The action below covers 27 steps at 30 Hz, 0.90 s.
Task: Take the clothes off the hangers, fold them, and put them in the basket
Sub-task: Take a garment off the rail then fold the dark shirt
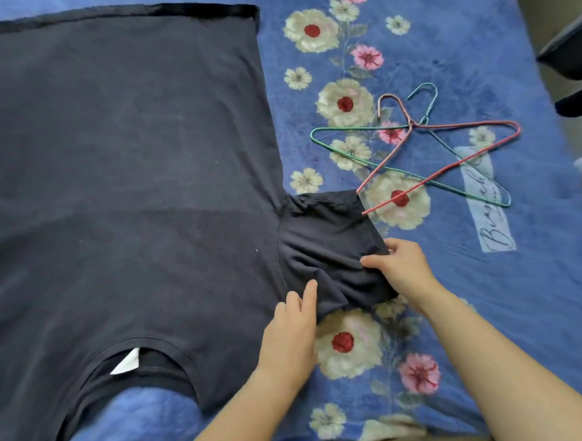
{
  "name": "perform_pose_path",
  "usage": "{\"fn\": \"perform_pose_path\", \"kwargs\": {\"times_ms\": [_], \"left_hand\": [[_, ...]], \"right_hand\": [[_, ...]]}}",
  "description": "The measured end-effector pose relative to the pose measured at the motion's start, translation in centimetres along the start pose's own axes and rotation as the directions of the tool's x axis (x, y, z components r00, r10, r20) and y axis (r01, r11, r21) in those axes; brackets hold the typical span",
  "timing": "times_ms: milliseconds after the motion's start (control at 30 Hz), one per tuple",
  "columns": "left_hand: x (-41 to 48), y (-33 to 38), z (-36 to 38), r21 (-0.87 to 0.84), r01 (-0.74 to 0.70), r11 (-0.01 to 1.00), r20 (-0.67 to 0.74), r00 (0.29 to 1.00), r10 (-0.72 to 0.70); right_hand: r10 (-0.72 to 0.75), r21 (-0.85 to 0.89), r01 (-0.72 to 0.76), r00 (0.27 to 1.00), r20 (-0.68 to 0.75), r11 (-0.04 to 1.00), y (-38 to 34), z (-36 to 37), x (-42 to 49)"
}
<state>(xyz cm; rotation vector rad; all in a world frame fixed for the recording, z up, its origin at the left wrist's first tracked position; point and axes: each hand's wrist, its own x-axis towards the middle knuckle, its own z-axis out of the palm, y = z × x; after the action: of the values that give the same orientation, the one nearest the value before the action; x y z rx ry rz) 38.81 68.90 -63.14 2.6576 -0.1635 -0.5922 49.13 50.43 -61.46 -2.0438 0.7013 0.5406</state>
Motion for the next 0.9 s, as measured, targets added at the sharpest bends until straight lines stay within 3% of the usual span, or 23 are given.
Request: {"fn": "perform_pose_path", "kwargs": {"times_ms": [100, 233, 300, 367, 467, 533, 600, 667, 733, 767, 833, 900], "left_hand": [[0.8, -0.6, -1.6, -0.089, -0.030, 0.996, 0.066, 0.997, 0.036], [0.6, -1.8, -2.8, -0.076, -0.080, 0.994, 0.304, 0.947, 0.100], [1.2, -2.2, -3.2, -0.271, 0.037, 0.962, 0.388, 0.919, 0.074], [2.1, -2.0, -3.8, -0.572, 0.212, 0.793, 0.361, 0.932, 0.012], [3.0, -2.4, -5.0, -0.878, 0.402, 0.259, 0.356, 0.911, -0.208], [3.4, -3.6, -5.9, -0.885, 0.448, -0.126, 0.466, 0.850, -0.245], [3.1, -5.3, -6.9, -0.831, 0.414, -0.371, 0.515, 0.824, -0.235], [2.7, -6.7, -7.7, -0.799, 0.359, -0.483, 0.517, 0.820, -0.245], [2.0, -8.6, -8.4, -0.781, 0.328, -0.532, 0.525, 0.806, -0.274], [1.8, -9.4, -8.7, -0.776, 0.319, -0.545, 0.520, 0.812, -0.265], [1.2, -11.0, -9.5, -0.768, 0.333, -0.547, 0.500, 0.845, -0.187], [1.0, -11.6, -9.8, -0.798, 0.416, -0.436, 0.521, 0.840, -0.151]], "right_hand": [[-0.010, 0.144, 0.005, 0.999, 0.032, 0.990, -0.6, -1.7, 0.1], [0.040, -0.020, -0.036, 0.976, 0.213, 0.999, -0.1, -1.8, 0.0], [0.069, -0.008, -0.068, 0.977, 0.202, 0.998, -0.4, -1.4, -0.3], [0.089, 0.096, -0.110, 0.976, 0.201, 0.989, -1.8, -1.2, -1.2], [0.055, 0.298, -0.134, 0.964, 0.262, 0.945, -4.8, -0.2, -2.7], [-0.040, 0.359, -0.038, 0.977, 0.208, 0.932, -7.3, 1.6, -4.6], [-0.187, 0.312, 0.119, 0.963, 0.197, 0.943, -9.2, 4.7, -6.6], [-0.309, 0.277, 0.209, 0.866, 0.393, 0.938, -10.1, 7.6, -8.7], [-0.240, 0.164, 0.175, 0.715, 0.657, 0.971, -10.2, 10.0, -10.0], [-0.189, 0.089, 0.180, 0.683, 0.706, 0.980, -9.6, 10.5, -10.3], [-0.170, -0.035, 0.246, 0.757, 0.631, 0.969, -8.1, 11.2, -10.0], [-0.192, -0.116, 0.265, 0.882, 0.431, 0.957, -6.3, 10.8, -8.9]]}}
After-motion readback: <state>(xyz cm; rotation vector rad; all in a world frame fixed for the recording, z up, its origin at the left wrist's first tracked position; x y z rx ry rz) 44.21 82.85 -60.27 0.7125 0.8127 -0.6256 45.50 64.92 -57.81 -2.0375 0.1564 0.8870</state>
